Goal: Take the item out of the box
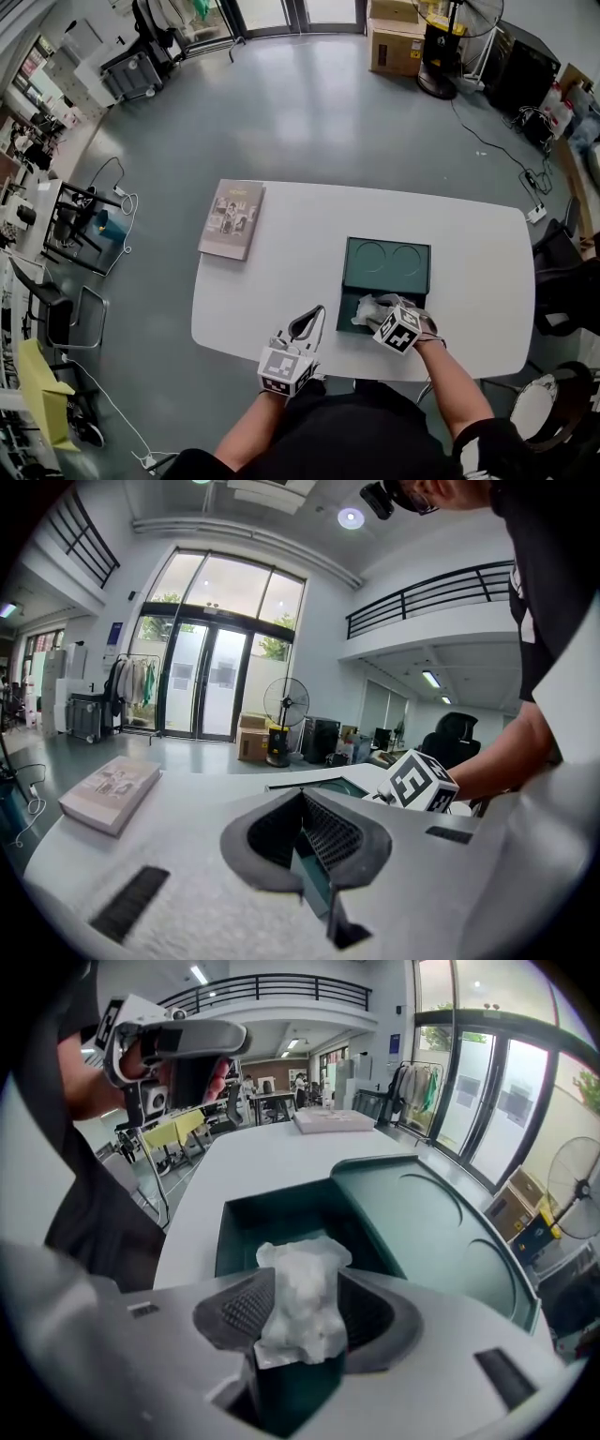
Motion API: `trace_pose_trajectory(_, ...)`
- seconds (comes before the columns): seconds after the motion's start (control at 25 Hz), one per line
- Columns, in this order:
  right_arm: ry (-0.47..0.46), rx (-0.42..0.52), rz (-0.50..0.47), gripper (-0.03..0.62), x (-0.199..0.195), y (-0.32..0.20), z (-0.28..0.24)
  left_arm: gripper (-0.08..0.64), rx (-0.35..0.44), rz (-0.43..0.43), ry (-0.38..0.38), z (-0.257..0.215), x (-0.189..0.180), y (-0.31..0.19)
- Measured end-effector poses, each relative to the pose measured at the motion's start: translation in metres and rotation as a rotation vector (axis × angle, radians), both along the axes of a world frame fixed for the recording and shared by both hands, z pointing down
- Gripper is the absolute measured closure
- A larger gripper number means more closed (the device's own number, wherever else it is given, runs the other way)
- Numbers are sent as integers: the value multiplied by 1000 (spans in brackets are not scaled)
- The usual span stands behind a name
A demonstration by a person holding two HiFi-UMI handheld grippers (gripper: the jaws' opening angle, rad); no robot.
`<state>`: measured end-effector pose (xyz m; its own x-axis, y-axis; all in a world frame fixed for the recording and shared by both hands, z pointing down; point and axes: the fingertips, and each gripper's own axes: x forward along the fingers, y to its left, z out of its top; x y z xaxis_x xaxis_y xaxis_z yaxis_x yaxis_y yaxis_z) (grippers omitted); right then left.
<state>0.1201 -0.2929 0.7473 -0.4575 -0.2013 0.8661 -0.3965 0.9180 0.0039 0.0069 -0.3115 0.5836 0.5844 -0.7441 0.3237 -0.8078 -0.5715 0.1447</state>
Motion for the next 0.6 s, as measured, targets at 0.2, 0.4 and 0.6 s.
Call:
trace_pose_trajectory(0.2,71,-21,-48,374,-2,3,17,551,-15,-6,-7,7,-8,2)
trace_pose_trajectory(0.4,110,-41,-62,377,0,5,26,551,-2,-7,-7,14,-12,4)
trace_pose_trajectory(0.6,127,-44,-80,382,-3,3,30,551,-8,-28,-11,10,-19,3)
